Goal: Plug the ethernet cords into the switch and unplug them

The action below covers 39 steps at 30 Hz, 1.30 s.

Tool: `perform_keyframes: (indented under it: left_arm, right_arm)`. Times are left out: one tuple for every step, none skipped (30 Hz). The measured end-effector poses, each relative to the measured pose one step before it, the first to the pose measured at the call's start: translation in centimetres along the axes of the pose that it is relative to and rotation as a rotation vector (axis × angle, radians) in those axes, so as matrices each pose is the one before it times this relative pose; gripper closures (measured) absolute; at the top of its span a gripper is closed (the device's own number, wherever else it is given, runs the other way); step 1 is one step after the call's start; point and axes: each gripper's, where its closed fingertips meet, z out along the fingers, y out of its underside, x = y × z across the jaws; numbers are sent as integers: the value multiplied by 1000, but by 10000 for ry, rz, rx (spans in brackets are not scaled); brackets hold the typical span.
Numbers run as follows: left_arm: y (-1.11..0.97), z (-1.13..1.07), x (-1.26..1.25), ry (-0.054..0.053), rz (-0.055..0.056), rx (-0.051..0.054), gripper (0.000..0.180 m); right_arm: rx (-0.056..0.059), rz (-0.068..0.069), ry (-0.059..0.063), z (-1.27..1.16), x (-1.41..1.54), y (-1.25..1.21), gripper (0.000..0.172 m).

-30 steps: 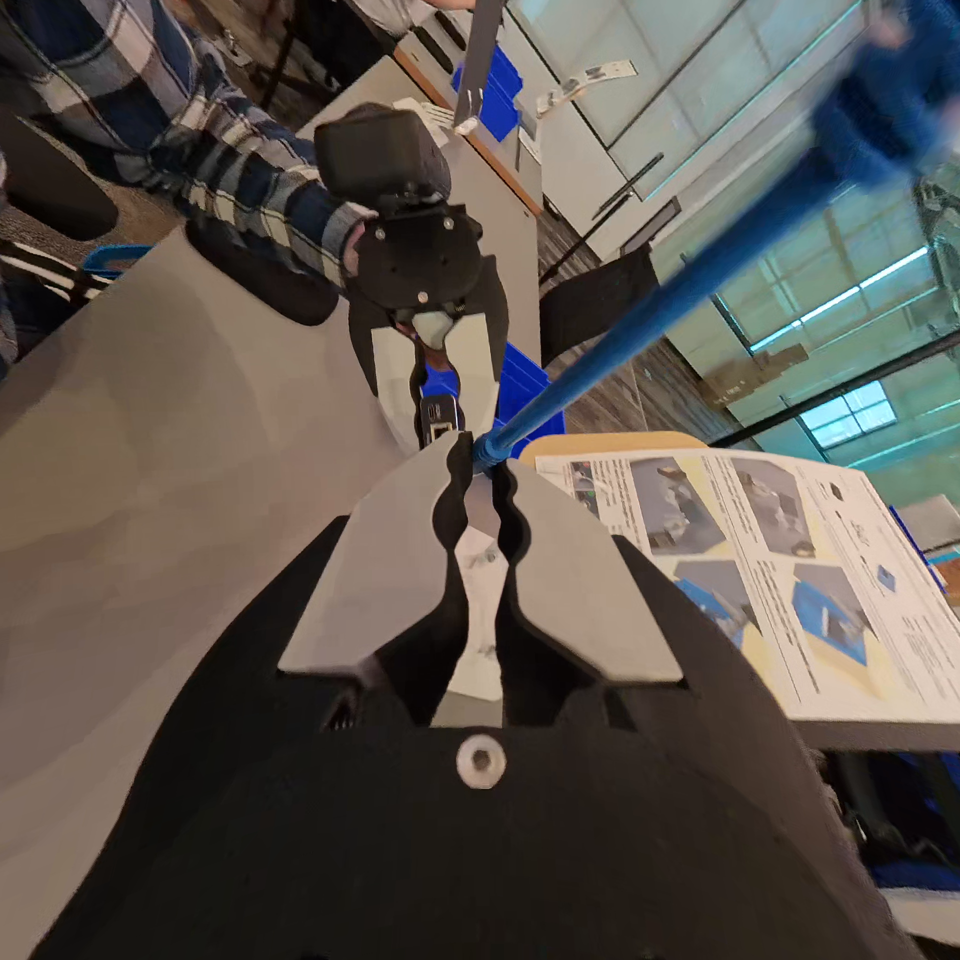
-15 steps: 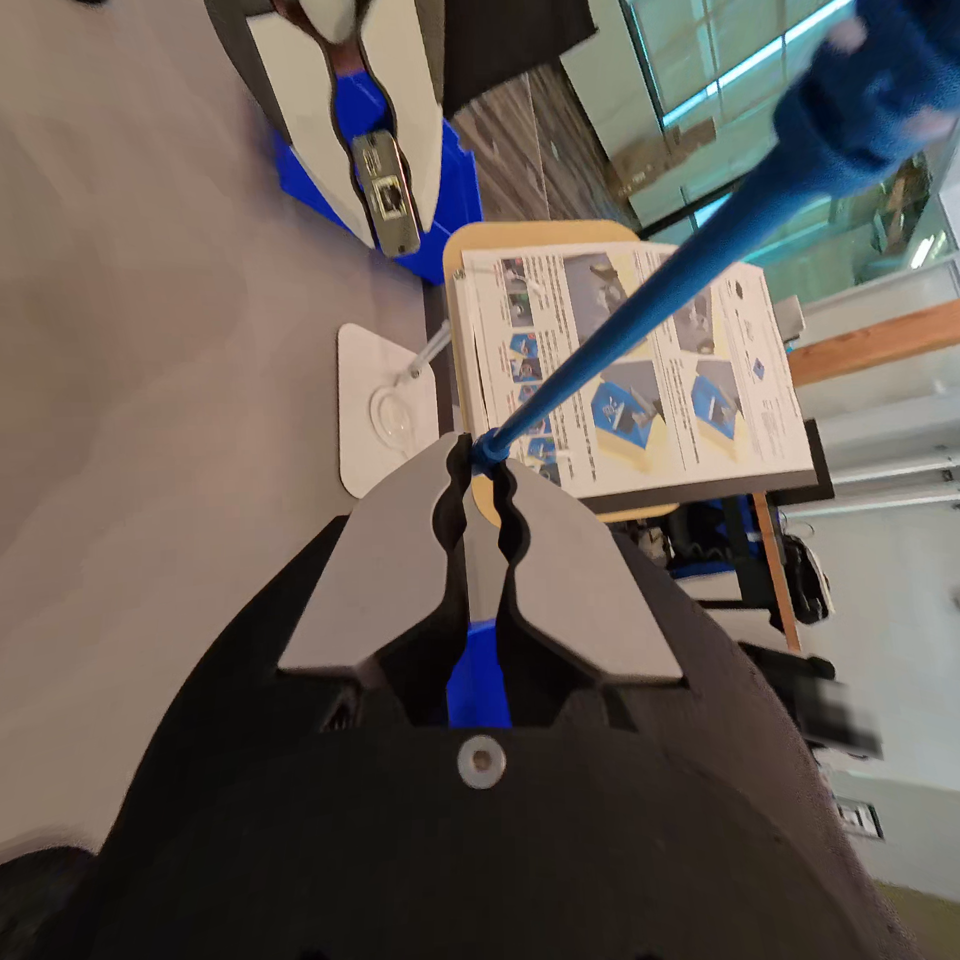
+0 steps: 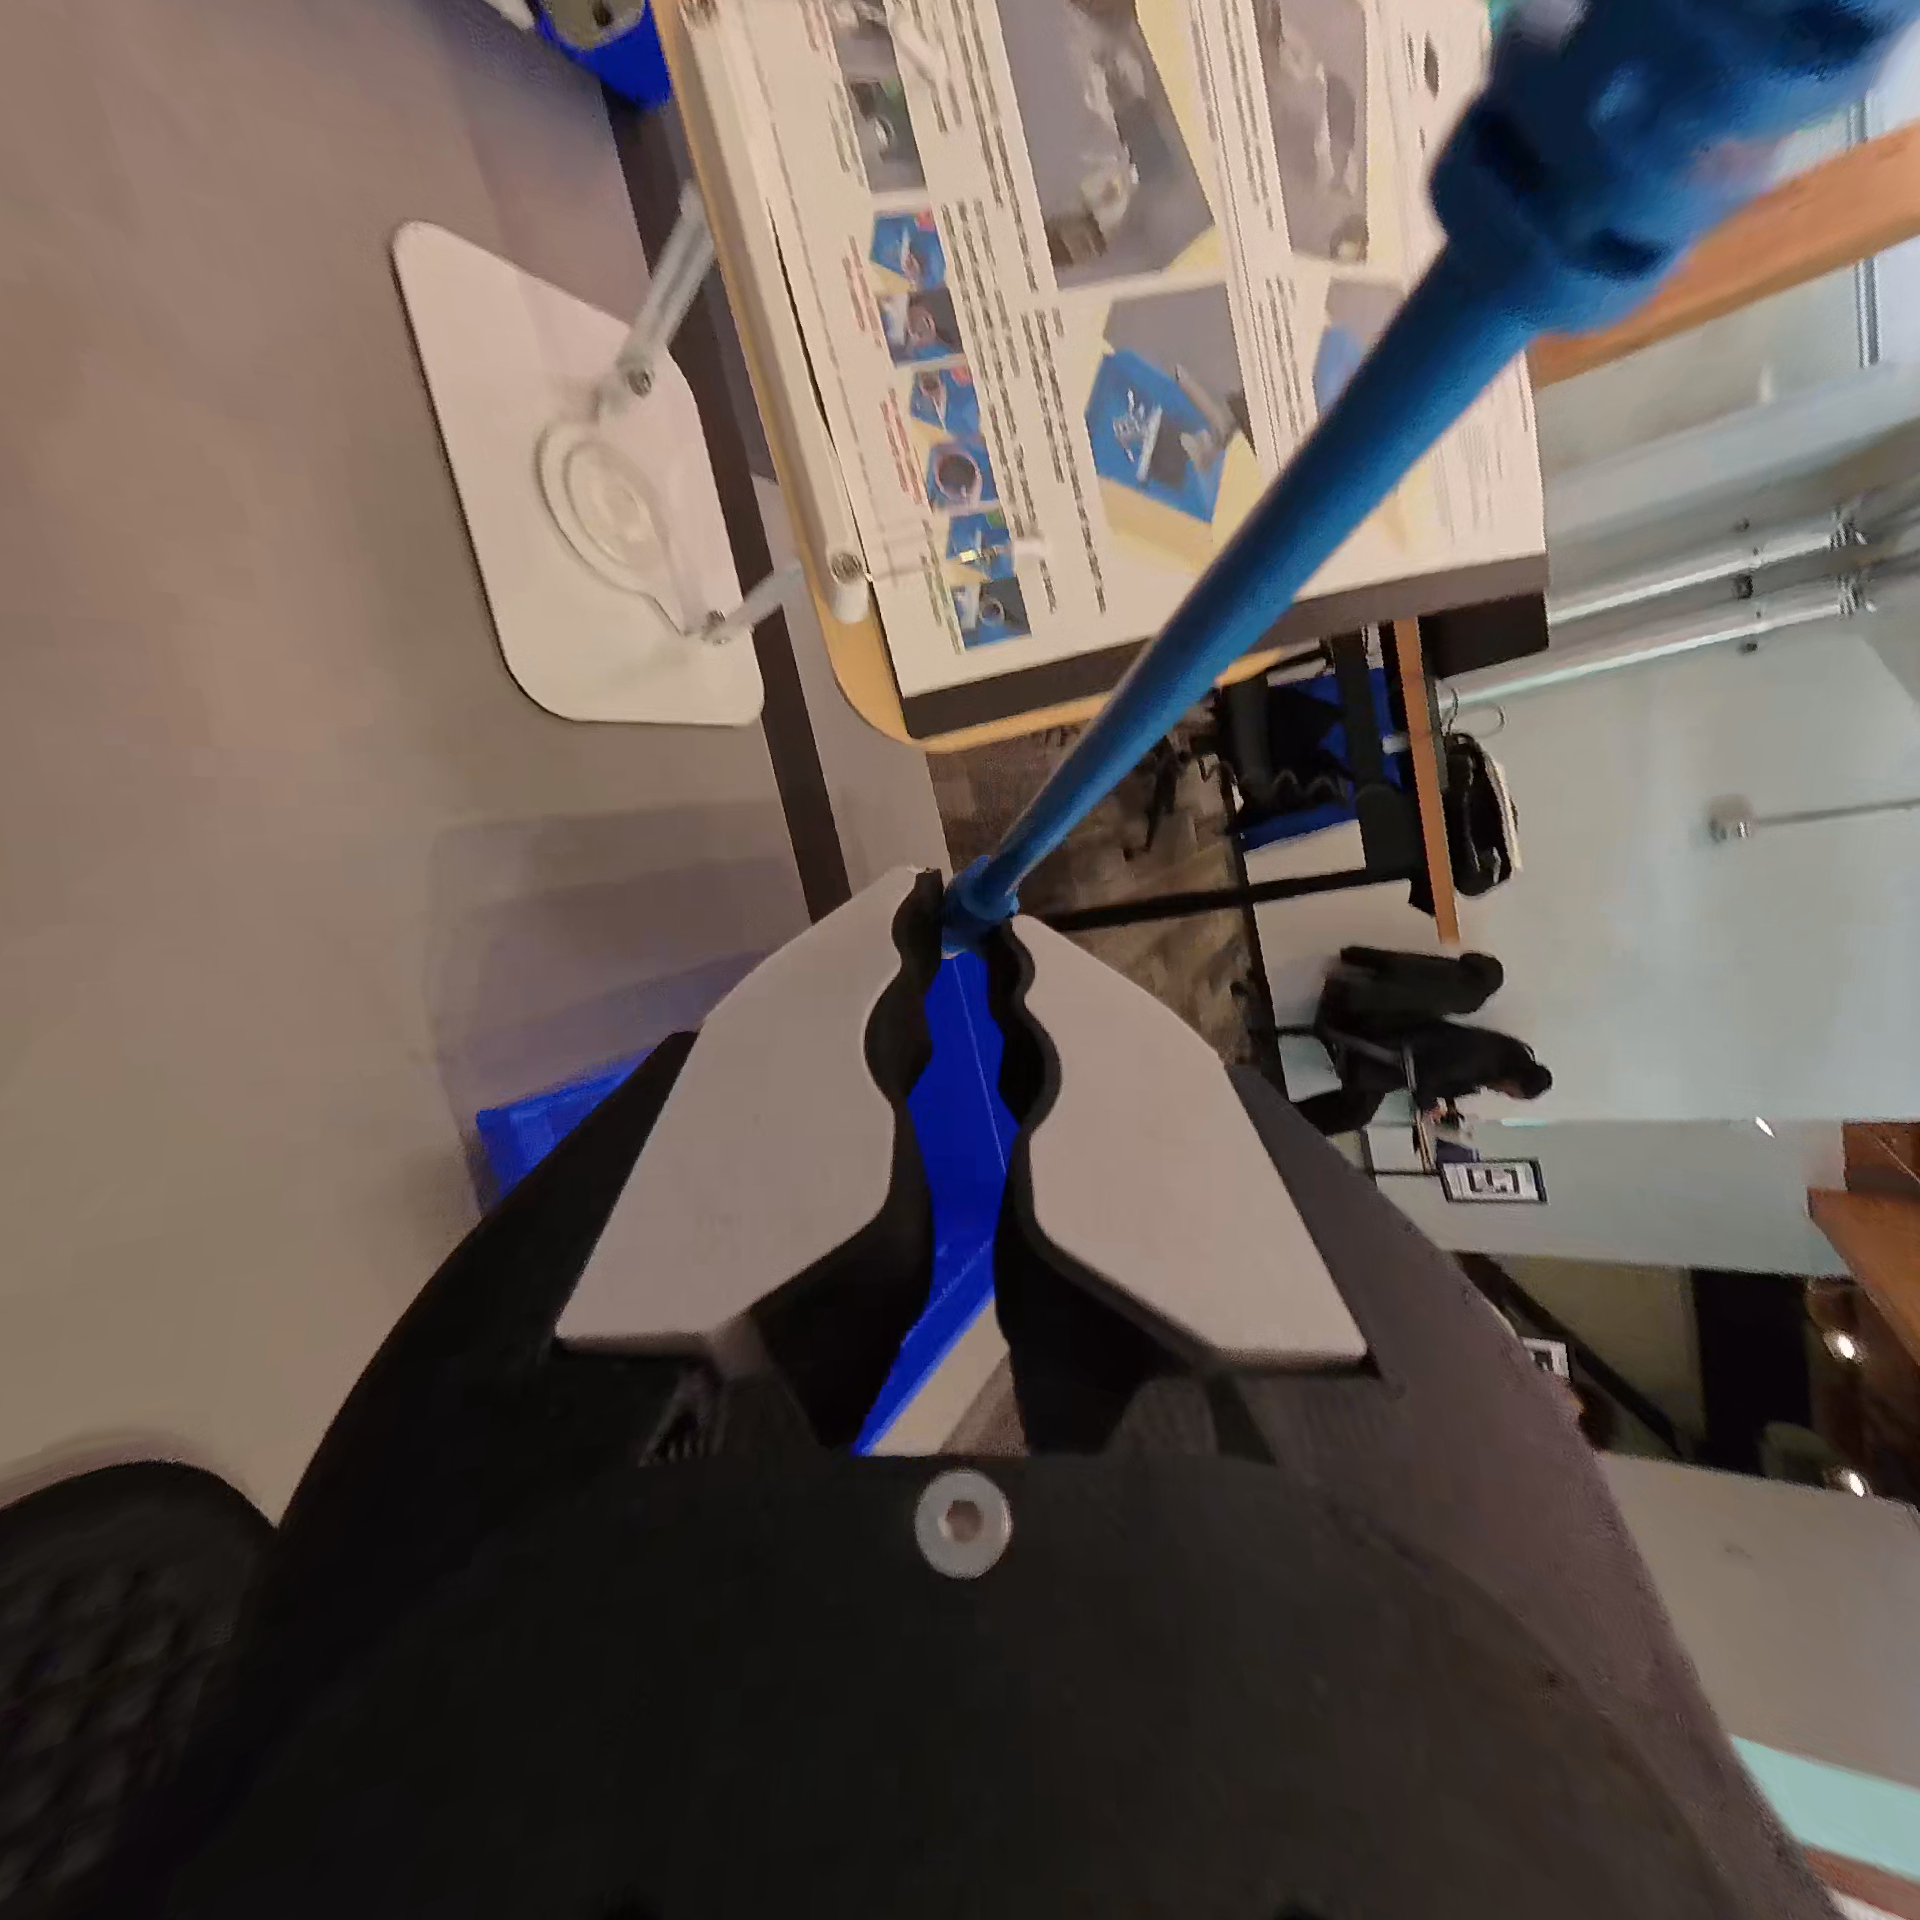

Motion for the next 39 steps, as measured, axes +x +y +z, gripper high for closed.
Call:
perform_keyframes:
  left_arm:
    - [-60,339,-379,-59,71,-13,155]
    - [-110,313,-485,-126,60,25,154]
    - [-225,265,-400,-72,51,105,154]
    - [-238,256,-240,11,128,100,154]
    - [-133,279,-449,-156,61,-25,154]
    - [-208,273,-340,-129,87,13,154]
    - [-205,249,-224,-73,103,39,154]
    - [-159,237,-270,-100,29,20,154]
    - [-174,219,-272,-116,-30,52,154]
    - [-137,247,-115,-55,-17,41,154]
    - [-108,286,-22,-40,-19,33,154]
    - [-160,301,29,-30,-79,65,154]
    - [-141,328,199,17,-17,51,154]
    - [-28,337,215,2,38,-11,154]
    - [-20,349,210,16,26,-5,154]
    - [10,301,319,118,127,-26,154]
    - [138,206,153,42,153,-59,154]
    - [226,112,-67,-11,8,-72,154]
    - [188,-11,-121,14,-64,-2,154]
    - [165,-100,-160,12,-114,28,154]
    - [204,-128,-212,-42,-91,-11,154]
    - [208,-108,-150,-36,-10,-58,154]
    - [174,-89,-43,3,37,-60,154]
    - [106,-79,-59,0,-13,-13,154]
    - [41,-70,-83,-20,-49,29,154]
    - [43,-54,-59,-11,-16,10,154]
    - [79,-9,-13,-4,17,-35,154]
    - [59,-18,-33,-8,-5,-19,154]
    - [-27,-32,17,29,-48,41,154]
    - [-16,-34,22,34,-32,36,154]
    - [38,-28,-17,-4,14,-19,154]
    - [46,-36,-57,-14,7,-30,154]
    - [-8,-41,-30,3,-16,7,154]
    - [-40,-58,-34,10,-35,32,154]
    - [-40,-44,-20,0,-23,21,154]
    - [12,-32,-14,-10,20,-29,154]
    - [-5,-30,-23,-23,19,-26,154]
    - [-37,-45,14,6,-8,8,154]
    - [-51,-42,15,12,-10,16,154]
  right_arm:
    - [-137,64,92,-1,375,548,161]
    - [-216,65,98,57,408,699,159]
    - [-362,28,127,128,441,926,160]
    - [-374,1,114,185,419,993,160]
    - [-303,19,47,228,313,970,161]
    - [-307,43,20,281,271,1033,161]
    - [-365,34,62,344,298,1136,161]
    - [-348,20,27,377,213,1121,162]
    - [-265,46,-14,394,116,987,162]
    - [-239,65,-34,423,60,923,161]
    - [-232,29,-41,444,1,869,162]
    - [-211,2,-37,446,-45,787,162]
    - [-190,29,-44,452,-82,677,162]
    - [-137,36,-72,433,-153,536,162]
    - [-105,26,-66,425,-165,420,162]
    - [-136,-20,-25,428,-133,387,161]
    - [-150,-41,-59,441,-177,346,161]
    - [-103,-45,-68,417,-198,230,161]
    - [-77,-37,-64,410,-184,169,161]
    - [-101,-18,-82,416,-193,190,161]
    - [-171,-19,-73,437,-164,287,161]
    - [-184,-26,-56,445,-126,331,161]
    - [-155,-18,-106,475,-182,309,162]
    - [-179,3,-143,514,-217,362,162]
    - [-240,-11,-147,557,-228,483,161]
    - [-221,-33,-145,572,-246,475,161]
    - [-135,-50,-115,516,-231,401,161]
    - [-142,-31,-126,489,-247,408,161]
    - [-187,-58,-91,468,-221,464,161]
    - [-165,-66,-101,419,-231,419,161]
    - [-123,-59,-114,394,-246,354,161]
    - [-148,-45,-73,375,-179,372,161]
    - [-131,-46,-57,327,-133,323,161]
    - [-90,-52,-74,288,-161,241,161]
    - [-94,-46,-61,290,-120,216,161]
    - [-121,-30,-52,308,-98,234,161]
    - [-96,-25,-90,309,-139,188,161]
    - [-114,-45,-103,349,-185,218,161]
    - [-176,-60,-125,418,-226,314,160]
